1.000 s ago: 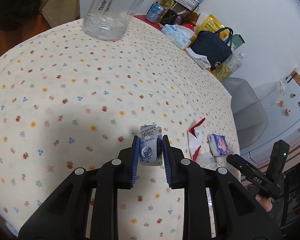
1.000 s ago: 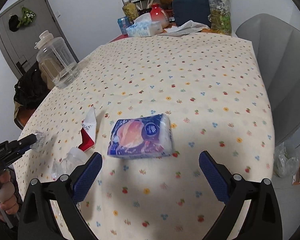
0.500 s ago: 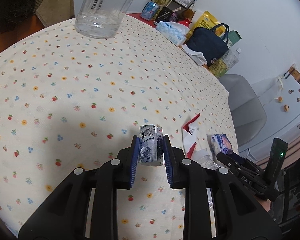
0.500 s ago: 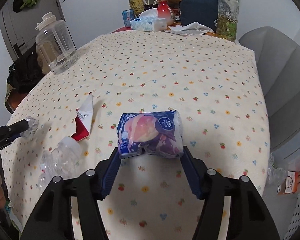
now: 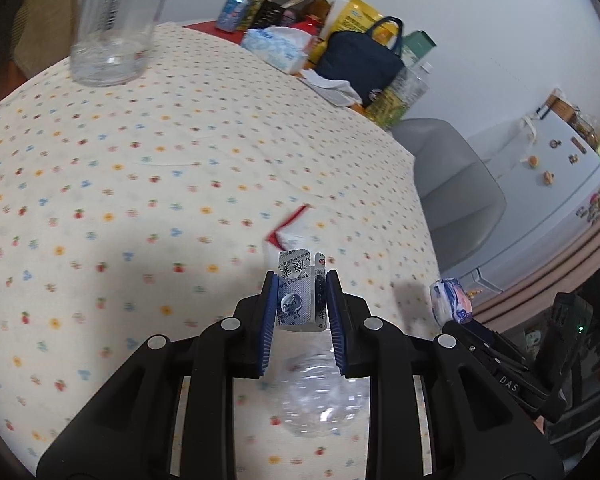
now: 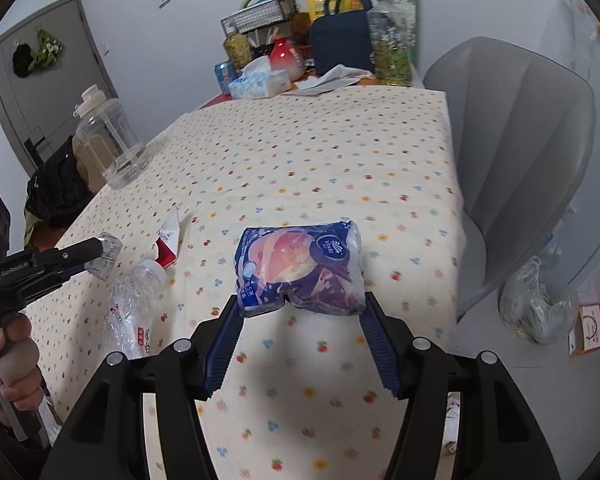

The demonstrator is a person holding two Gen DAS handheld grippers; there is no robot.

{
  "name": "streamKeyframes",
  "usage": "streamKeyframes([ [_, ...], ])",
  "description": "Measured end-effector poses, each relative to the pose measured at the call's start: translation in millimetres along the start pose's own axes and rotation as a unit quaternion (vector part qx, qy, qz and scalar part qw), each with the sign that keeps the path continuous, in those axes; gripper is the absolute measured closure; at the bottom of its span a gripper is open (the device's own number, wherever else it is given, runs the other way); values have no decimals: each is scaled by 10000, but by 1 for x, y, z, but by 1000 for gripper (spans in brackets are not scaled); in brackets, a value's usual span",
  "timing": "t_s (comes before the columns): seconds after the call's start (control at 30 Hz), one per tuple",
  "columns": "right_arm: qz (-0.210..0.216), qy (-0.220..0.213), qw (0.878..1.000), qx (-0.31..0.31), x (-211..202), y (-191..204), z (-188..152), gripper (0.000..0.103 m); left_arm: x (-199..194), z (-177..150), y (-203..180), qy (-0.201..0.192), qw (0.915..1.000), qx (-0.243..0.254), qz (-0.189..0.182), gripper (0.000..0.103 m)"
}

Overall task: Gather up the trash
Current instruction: 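Carry the wipe packet and blister pack over the white bin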

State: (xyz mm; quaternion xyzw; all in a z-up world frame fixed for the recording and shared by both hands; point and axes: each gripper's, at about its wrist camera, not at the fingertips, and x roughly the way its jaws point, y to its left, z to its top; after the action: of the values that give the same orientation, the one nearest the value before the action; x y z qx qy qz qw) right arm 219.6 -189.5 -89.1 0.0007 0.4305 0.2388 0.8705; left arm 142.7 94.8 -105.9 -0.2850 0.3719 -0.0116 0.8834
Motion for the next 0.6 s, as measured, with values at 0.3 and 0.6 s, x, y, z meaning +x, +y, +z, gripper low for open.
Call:
streamKeyframes([
  [0.3, -196, -328, 9967, 714, -45, -54, -25, 44, 20, -12, -67, 255, 9975, 567, -342, 79],
  [0.6, -747, -289, 9866, 1421, -71, -131, -68, 43, 47, -35, -124, 636, 9909, 1015, -608, 79],
])
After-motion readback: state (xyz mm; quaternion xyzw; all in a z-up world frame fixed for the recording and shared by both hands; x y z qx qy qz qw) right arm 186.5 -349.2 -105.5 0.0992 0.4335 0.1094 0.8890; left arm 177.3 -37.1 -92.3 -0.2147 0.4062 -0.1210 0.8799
